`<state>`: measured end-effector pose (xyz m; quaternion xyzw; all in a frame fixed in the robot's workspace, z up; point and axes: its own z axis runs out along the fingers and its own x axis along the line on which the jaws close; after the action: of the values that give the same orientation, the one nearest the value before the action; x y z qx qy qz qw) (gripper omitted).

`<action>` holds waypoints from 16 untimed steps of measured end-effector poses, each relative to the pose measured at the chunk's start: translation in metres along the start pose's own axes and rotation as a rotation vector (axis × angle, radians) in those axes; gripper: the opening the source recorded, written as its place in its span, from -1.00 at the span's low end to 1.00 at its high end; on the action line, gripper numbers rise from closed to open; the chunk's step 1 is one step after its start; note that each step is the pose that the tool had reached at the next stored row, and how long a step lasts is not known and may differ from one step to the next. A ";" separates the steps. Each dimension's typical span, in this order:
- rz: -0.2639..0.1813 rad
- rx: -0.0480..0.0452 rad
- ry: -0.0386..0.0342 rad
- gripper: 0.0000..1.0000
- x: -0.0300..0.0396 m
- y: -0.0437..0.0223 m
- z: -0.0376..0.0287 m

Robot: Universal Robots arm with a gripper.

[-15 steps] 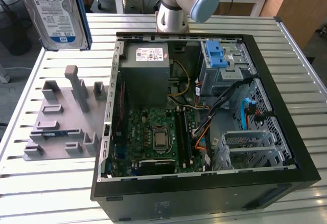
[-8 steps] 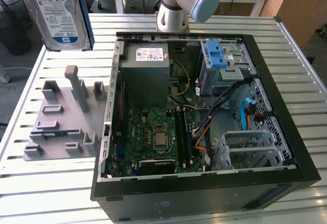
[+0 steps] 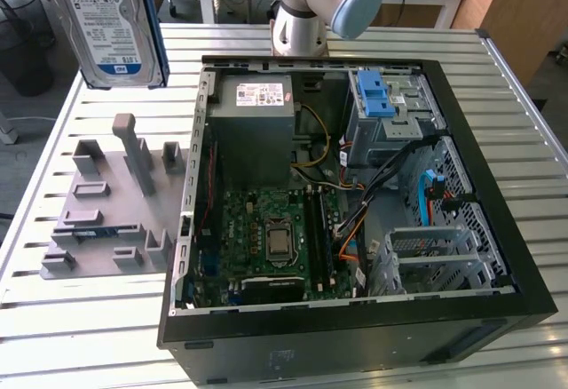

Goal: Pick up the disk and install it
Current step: 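Pick up the disk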

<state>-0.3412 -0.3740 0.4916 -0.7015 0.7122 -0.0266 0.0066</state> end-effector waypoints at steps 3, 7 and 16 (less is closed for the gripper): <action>0.000 0.0000 0.0000 -0.27 0.0000 -0.0025 0.0001; 0.000 0.0000 0.0000 -0.27 0.0001 -0.0057 0.0003; 0.000 0.0000 0.0000 -0.27 0.0003 -0.0128 0.0006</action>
<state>-0.3284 -0.3745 0.4916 -0.7015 0.7122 -0.0266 0.0066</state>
